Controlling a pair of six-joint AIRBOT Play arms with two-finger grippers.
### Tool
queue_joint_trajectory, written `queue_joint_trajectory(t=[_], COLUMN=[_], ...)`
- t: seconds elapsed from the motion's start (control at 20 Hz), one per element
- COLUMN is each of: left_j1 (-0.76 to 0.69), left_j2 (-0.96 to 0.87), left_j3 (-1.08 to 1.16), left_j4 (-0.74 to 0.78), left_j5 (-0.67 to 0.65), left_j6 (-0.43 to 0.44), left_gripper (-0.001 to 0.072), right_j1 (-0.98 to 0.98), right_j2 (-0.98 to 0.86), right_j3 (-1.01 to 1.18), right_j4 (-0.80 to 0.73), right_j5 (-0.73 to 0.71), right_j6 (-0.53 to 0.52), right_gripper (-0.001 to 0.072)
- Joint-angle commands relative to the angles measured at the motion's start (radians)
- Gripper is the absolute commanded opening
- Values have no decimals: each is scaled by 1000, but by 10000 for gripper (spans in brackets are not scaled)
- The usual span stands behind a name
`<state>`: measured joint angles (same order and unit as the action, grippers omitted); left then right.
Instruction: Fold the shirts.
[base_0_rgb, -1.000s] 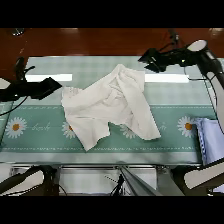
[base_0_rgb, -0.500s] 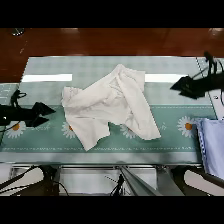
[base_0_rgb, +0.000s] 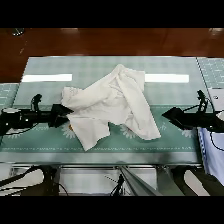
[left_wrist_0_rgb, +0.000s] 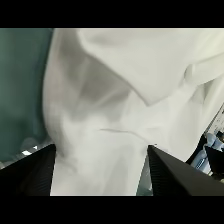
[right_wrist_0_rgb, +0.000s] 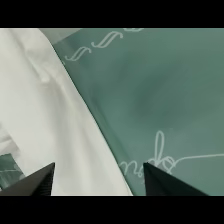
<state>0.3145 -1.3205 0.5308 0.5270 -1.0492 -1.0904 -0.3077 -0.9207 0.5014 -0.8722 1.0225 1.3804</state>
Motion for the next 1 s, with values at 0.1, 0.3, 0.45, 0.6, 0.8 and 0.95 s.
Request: queue_joint_trajectory(t=[0.1, 0.3, 0.45, 0.6, 0.8, 0.95], left_j1=[-97, -95, -95, -95, -95, -95], left_j2=[-26, -26, -26, -26, -26, -26], left_j3=[26, 80, 89, 89, 89, 89], left_j4=[-19, -19, -23, -23, -23, -23], left_j5=[68, 43, 44, 43, 43, 43], left_j6=[31, 31, 31, 31, 31, 31], left_gripper=[23, 24, 24, 24, 24, 24], right_j1=[-1, 50, 158, 219, 265, 311], right_j2=[11, -8, -19, -57, -156, -228], right_j3=[-26, -77, -111, -108, -66, -29], right_j4=[-93, -139, -132, -47, -11, 17], right_j5=[27, 164, 131, 35, -50, -76], right_j6=[32, 63, 87, 86, 81, 79], right_gripper=[628, 628, 628, 628, 627, 537])
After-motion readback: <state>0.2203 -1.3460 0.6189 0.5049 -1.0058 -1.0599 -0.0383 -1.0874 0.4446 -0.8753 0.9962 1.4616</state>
